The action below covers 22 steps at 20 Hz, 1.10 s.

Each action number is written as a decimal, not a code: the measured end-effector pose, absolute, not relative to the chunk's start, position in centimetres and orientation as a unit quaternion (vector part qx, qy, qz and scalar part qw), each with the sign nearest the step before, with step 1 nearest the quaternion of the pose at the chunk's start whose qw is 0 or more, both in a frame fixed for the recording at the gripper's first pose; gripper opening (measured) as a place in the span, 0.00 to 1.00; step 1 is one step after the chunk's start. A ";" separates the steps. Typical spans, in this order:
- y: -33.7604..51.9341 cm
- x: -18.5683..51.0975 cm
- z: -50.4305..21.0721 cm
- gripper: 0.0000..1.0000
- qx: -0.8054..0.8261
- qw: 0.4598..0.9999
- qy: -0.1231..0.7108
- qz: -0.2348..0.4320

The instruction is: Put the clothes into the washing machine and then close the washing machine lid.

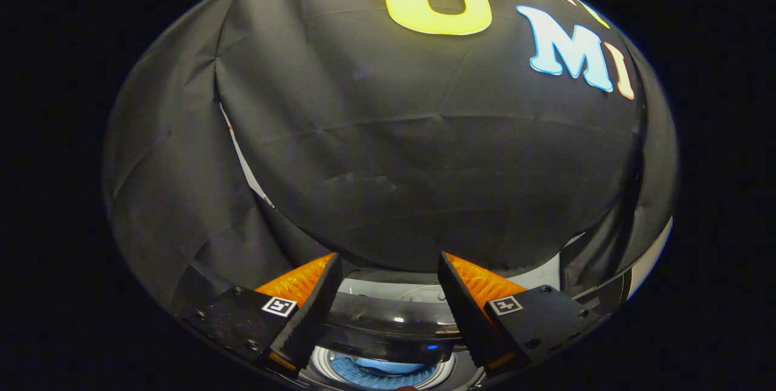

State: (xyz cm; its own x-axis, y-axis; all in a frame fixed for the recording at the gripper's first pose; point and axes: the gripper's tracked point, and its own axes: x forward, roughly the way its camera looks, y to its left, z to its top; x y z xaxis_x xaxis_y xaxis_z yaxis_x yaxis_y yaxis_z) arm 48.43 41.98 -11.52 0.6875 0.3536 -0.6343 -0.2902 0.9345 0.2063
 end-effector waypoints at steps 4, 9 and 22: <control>42.0 47.9 -11.5 0.98 0.042 0.917 0.356 0.173; 42.0 48.0 -11.1 0.99 0.043 0.926 0.331 0.178; 41.9 43.3 -10.8 0.99 0.042 0.943 0.285 0.167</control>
